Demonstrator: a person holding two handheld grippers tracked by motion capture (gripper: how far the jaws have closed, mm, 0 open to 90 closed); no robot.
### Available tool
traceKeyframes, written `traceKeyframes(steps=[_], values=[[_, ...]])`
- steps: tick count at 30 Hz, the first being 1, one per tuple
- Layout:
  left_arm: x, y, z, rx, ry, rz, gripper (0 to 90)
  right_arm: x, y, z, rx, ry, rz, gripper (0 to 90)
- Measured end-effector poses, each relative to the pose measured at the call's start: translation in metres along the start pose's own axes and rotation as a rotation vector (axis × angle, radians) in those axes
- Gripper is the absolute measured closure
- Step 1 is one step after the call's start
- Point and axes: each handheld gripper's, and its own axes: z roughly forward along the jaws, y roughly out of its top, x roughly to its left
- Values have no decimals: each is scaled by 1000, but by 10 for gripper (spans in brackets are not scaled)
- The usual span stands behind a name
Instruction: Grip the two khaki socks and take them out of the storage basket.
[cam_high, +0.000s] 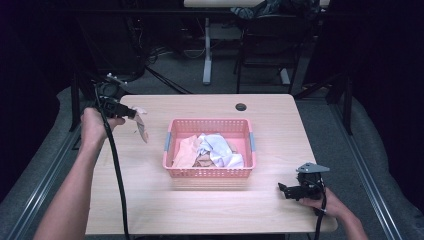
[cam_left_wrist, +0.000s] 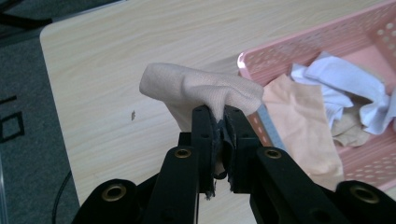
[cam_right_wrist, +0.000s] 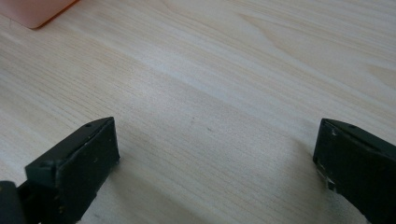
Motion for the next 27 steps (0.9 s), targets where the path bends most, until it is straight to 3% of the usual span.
traceKeyframes(steps=[16,27], values=[[24,-41,61,92,-30,-86,833,0,0,0,1,1,-1,0],[28,-73,101,162,-29,-97,831,0,0,0,2,0,-1,0]])
